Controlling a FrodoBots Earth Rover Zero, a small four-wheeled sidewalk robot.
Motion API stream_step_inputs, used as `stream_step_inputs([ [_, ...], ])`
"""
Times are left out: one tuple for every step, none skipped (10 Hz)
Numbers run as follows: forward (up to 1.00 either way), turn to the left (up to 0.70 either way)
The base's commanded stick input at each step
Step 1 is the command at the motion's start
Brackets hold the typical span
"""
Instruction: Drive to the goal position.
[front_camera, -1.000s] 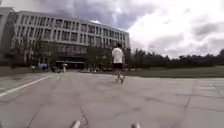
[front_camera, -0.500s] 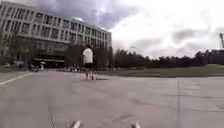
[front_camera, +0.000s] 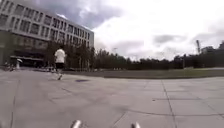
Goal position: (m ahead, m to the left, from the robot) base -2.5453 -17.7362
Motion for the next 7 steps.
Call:
stream_step_inputs([
  [0.70, -0.35],
  [0.70, -0.35],
  [0.70, -0.35],
  [0.70, -0.35],
  [0.70, -0.35],
  [0.70, -0.35],
  [0.70, -0.35],
])
